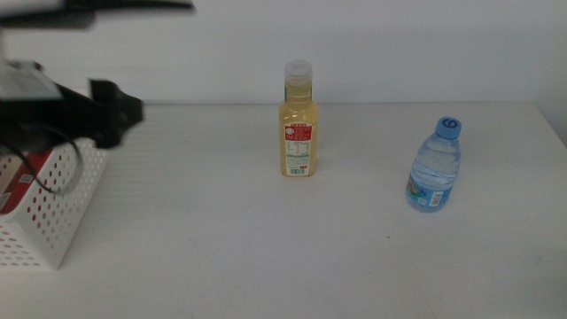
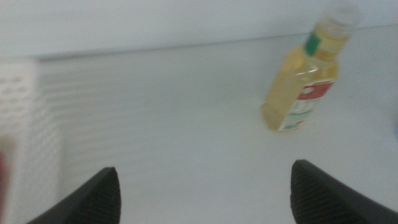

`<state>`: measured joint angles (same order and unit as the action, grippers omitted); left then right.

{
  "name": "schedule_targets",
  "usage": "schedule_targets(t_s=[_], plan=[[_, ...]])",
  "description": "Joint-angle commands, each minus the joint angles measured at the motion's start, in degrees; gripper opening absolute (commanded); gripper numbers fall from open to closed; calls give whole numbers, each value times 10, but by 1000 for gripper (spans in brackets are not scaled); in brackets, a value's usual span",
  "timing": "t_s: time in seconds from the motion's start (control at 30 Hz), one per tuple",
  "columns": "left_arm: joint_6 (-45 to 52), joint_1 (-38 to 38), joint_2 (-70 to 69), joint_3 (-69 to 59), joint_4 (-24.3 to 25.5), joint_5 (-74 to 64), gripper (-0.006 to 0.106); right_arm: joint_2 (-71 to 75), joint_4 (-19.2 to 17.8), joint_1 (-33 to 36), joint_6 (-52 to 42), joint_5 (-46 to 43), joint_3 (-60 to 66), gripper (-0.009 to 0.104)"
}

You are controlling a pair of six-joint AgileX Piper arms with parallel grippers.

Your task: Use arms to grab the bottles and put them into the dustbin to the left of the table.

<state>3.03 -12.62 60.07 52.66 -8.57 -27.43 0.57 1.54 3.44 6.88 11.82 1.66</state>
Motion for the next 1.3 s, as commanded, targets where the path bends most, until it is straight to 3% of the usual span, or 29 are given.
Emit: schedule_targets(t_s=[0.0,0.37,0.67,1.07,1.27], plan=[[-7,-33,-13,-32,-13,129,89,16,-4,-2,-7,-43,-5,66],[-3,-142,32,-243,-13,548,89,16,-4,-2,-7,-43,-5,66],[27,-181,111,-271,-6,622,89,16,-4,-2,-7,-43,-5,66],[122,-276,260,-159,-185,664,89,16,-4,-2,-7,-43,-5,66],[121,-283,334,-92,-203,664,89,16,-4,-2,-7,-43,-5,66]])
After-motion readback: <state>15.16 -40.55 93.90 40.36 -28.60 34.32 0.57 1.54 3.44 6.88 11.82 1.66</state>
